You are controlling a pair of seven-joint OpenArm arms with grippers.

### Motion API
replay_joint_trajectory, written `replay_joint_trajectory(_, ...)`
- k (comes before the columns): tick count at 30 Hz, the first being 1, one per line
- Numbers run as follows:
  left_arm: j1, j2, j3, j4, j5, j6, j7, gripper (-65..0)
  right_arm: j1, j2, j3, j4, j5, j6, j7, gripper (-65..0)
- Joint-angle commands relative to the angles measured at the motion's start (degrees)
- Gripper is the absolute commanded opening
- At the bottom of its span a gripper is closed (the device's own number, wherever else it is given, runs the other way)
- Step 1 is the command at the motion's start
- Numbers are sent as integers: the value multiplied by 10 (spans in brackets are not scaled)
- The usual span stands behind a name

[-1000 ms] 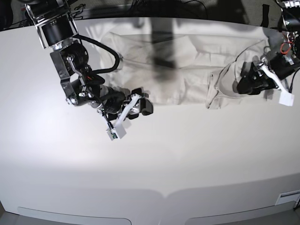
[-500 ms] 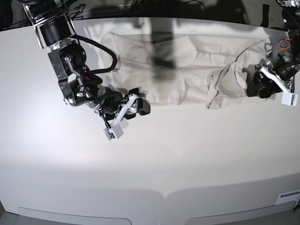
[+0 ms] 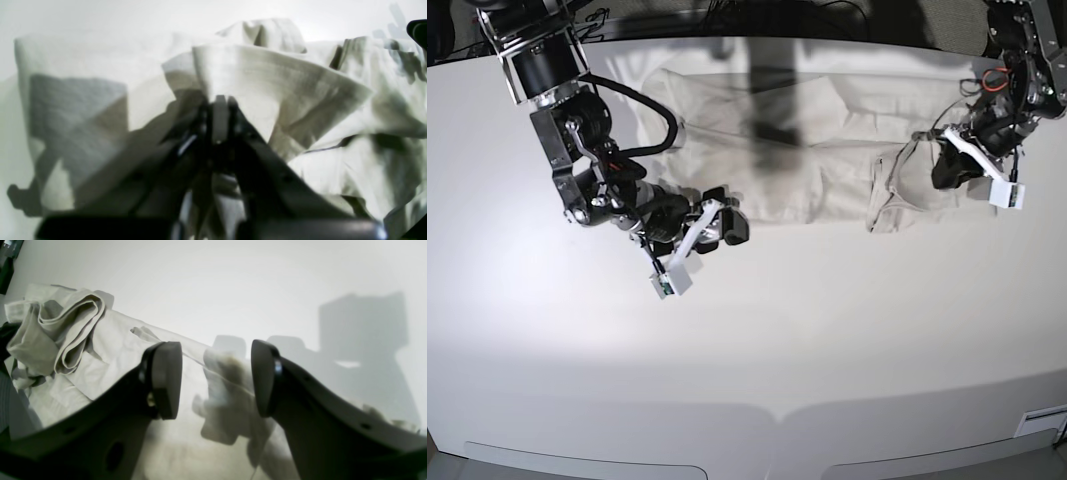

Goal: Fold the T-shirt properly
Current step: 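Fold the grasped end over toward the middle with the left gripper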

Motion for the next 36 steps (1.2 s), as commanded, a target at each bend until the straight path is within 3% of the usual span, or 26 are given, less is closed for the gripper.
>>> replay_joint_trajectory(1,-3,-8,-4,9,-13,-5,-14,-650,13,2,3,8,9,6,11,-318)
replay_joint_trajectory(7,26,-8,-4,18,-90,-5,35,-650,13,5,3,8,9,6,11,-318)
replay_joint_trajectory(19,150,-8,-4,27,-238,-5,-5,-650,13,11,3,8,9,6,13,-318)
replay_joint_trajectory(20,151,-8,-4,27,-243,-5,-3,-613,13,11,3,8,9,6,13,-318)
replay_joint_trajectory(22,151,-8,-4,27,-256,-5,1,-468,13,11,3,8,9,6,13,-318)
replay_joint_trajectory(24,151,-8,-4,27,-277,-5,10,-413,13,11,3,8,9,6,13,-318)
replay_joint_trajectory(28,151,-8,-4,42,-333,-5,57,-413,13,11,3,8,9,6,13,-318)
replay_joint_trajectory(33,151,-3,5,76,-421,-5,155,-413,13,10,3,8,9,6,17,-318)
replay_joint_trajectory(36,151,-3,26,82,-433,-5,151,-413,13,10,3,8,9,6,17,-318)
